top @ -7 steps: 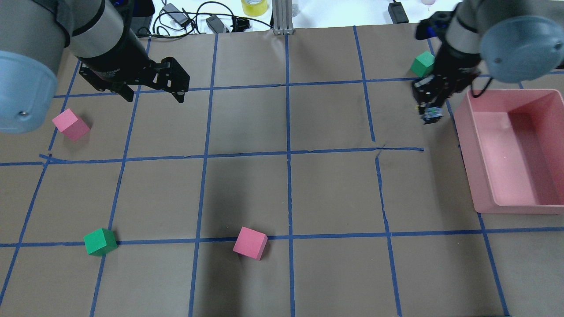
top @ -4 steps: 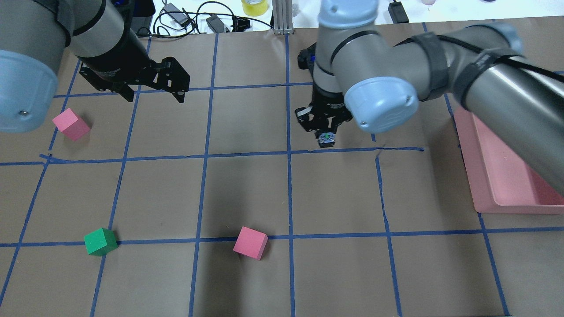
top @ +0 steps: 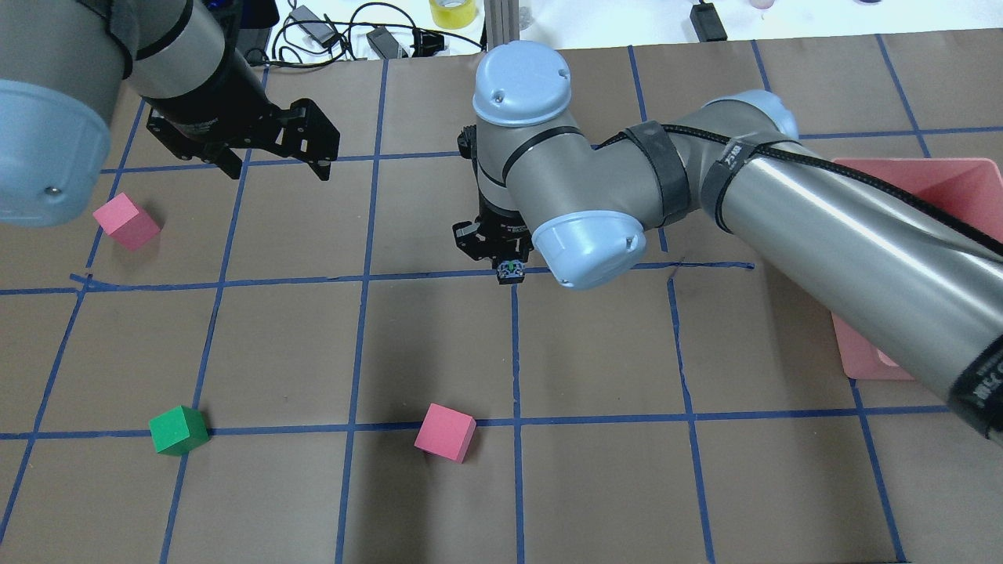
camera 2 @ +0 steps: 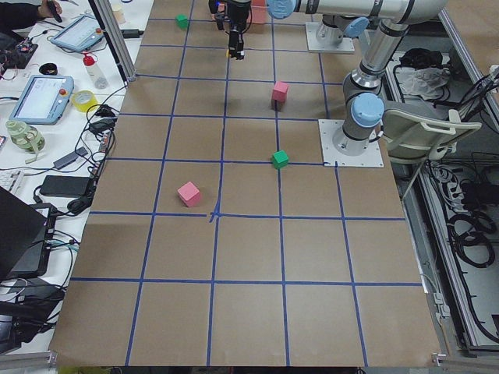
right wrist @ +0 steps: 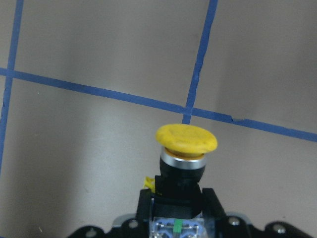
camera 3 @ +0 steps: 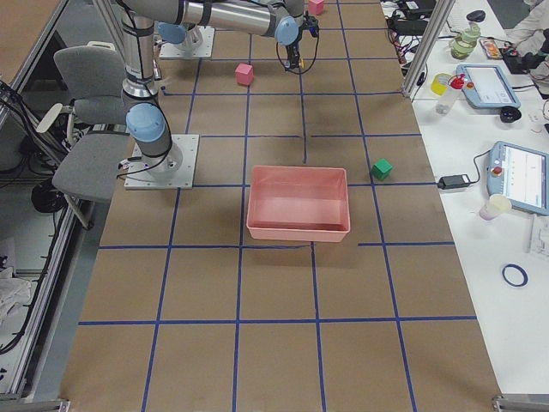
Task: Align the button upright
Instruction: 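Carry the button out of the tray toward the table center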
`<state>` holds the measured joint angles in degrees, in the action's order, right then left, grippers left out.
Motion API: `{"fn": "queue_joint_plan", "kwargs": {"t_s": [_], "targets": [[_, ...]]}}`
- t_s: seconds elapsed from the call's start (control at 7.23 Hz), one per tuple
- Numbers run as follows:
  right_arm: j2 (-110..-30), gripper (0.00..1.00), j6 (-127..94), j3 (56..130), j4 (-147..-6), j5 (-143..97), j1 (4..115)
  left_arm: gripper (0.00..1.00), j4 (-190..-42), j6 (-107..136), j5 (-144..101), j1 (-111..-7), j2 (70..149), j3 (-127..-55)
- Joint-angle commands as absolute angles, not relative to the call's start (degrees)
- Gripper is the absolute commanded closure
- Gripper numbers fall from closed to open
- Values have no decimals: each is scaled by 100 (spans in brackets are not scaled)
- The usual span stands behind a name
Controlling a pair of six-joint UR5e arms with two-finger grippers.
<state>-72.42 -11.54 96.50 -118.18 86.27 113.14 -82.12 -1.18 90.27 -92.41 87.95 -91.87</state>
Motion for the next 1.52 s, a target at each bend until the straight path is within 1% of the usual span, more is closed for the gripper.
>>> {"fn": "queue_joint_plan", "kwargs": {"t_s": [0.0,0.42,0.69,1.25,1.38], "targets": [[-7251,100,-1937,10001,-12224,8421,11320,0,-8191,-88,9044,-9229,8859,-9097],[-7242,100,-4762,10002,-12120,8194,11347,0,-8130,-88,9026,-9193,8859,-9044],[-7155,100,-7222,10002,-12076,8051,11434,0,-7483,280,8965,-9202,8842,-9245],[-7049,100,-10574,9993,-12041,8042,11566,0,-7400,123,8983,-9202,8859,-9562],[-7040,100,-10808,9993,-12041,7894,11566,0,-7279,114,8974,-9202,8859,-9589]]}}
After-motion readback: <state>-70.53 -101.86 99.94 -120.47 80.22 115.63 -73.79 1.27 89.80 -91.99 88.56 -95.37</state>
